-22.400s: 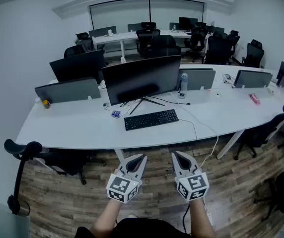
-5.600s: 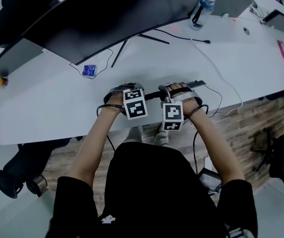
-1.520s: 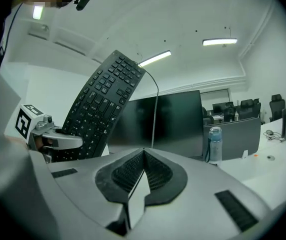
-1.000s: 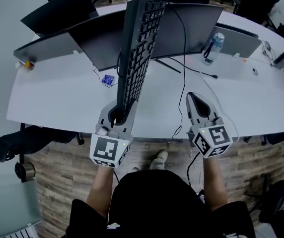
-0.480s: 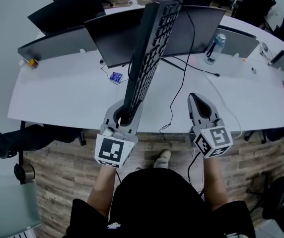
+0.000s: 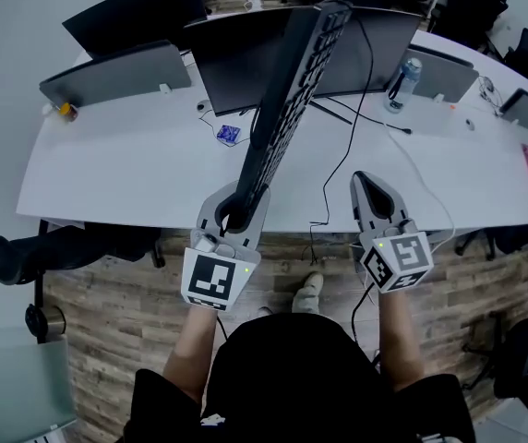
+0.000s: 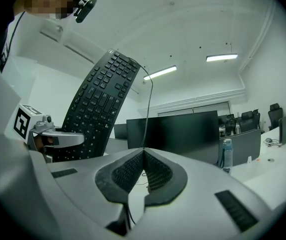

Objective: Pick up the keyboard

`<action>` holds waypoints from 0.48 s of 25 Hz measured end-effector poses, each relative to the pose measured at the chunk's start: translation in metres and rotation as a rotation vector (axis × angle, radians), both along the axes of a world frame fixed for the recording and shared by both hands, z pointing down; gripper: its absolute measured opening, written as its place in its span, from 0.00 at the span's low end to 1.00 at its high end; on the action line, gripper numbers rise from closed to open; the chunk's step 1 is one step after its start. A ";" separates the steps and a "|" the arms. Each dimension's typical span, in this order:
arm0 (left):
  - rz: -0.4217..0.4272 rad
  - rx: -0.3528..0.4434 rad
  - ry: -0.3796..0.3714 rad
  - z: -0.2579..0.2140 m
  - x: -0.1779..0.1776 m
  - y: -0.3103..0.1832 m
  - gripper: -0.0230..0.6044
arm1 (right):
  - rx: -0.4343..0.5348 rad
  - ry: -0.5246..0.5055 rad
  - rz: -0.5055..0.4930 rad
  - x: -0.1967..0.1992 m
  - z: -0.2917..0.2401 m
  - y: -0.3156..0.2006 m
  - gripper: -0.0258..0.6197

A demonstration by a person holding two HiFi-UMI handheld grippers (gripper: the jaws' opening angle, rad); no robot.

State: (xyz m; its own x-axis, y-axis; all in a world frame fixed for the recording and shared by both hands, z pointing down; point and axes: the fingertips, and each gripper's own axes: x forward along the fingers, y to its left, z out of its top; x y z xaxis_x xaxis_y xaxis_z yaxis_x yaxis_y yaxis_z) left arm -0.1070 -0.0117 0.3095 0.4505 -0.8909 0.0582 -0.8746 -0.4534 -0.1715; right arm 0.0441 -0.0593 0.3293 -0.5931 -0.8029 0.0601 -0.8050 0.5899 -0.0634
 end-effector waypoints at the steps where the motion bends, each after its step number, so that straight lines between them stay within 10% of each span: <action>1: 0.003 0.003 0.000 0.000 -0.003 0.004 0.16 | 0.001 0.003 0.004 -0.003 0.000 0.005 0.05; 12: 0.021 -0.001 0.012 0.004 -0.028 0.050 0.16 | 0.018 -0.001 0.059 -0.022 -0.008 0.051 0.05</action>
